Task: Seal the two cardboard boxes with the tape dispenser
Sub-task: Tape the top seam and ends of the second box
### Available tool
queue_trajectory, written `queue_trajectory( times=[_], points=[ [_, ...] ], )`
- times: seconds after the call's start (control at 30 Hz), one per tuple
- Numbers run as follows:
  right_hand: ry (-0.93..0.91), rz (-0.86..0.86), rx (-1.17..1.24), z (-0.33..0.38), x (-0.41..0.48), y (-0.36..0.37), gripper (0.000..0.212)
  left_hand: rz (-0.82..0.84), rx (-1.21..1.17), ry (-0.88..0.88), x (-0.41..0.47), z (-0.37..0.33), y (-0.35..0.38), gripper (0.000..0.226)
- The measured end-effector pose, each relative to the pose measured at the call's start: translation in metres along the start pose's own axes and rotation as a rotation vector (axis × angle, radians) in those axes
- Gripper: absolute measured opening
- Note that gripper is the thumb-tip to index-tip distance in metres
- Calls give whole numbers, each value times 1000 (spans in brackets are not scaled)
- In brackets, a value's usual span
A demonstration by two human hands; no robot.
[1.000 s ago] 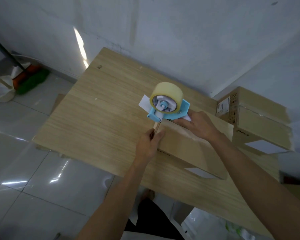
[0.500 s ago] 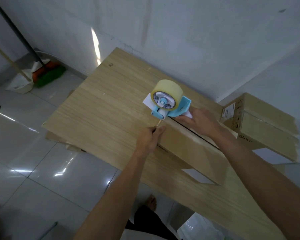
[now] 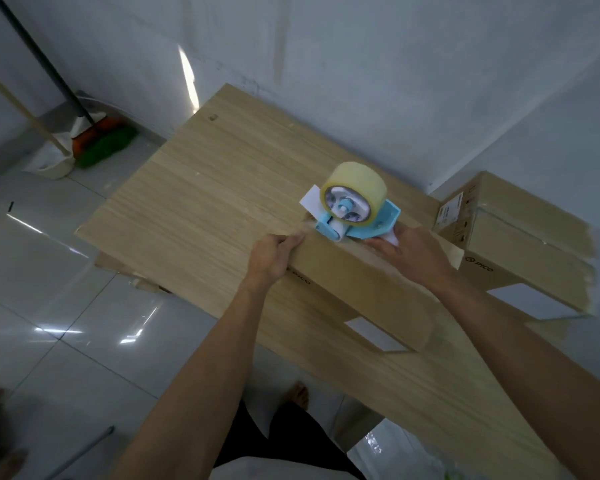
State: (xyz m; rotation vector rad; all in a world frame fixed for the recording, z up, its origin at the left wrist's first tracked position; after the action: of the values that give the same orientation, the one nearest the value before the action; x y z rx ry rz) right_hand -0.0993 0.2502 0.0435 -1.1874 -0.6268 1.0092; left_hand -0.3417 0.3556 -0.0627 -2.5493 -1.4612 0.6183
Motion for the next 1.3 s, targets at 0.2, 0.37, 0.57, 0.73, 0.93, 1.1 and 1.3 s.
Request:
queue_trajectory(
  times=[0.2,0.37,0.57,0.73,0.93,1.1,1.3],
  points=[
    [12,-32,-13,-14,-10,-3,70,-16,116,74,-3,-5,3,54],
    [-6,25,6,-10,-3,-8,72,-3,98,91,-3,-7,4,58],
    [73,56,284,-11,0,-15,47,18,117,125,-2,-11,3,48],
    [88,63,408,-1,14,-24,41,-2,25,118,0,-18,-1,49],
    [160,114,527,13,14,-20,46,-212,65,261,6,-54,-13,52],
    [243,175,686,18,12,-18,54,-85,105,337,16,-77,-3,48],
    [262,175,785,34,13,-29,45,-59,212,385,16,-57,10,46]
  ],
)
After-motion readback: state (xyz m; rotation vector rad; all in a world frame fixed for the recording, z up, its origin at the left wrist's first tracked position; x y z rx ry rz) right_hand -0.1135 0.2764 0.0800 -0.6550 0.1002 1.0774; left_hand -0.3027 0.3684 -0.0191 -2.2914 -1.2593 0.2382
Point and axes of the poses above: each hand's wrist, its own x-axis towards the middle knuckle, its own y-axis out of the palm, z = x × y, the point moved 7 cm from there along x, towards the middle knuckle, and after that the axes turned 10 degrees about y, right-handed, at the moved point
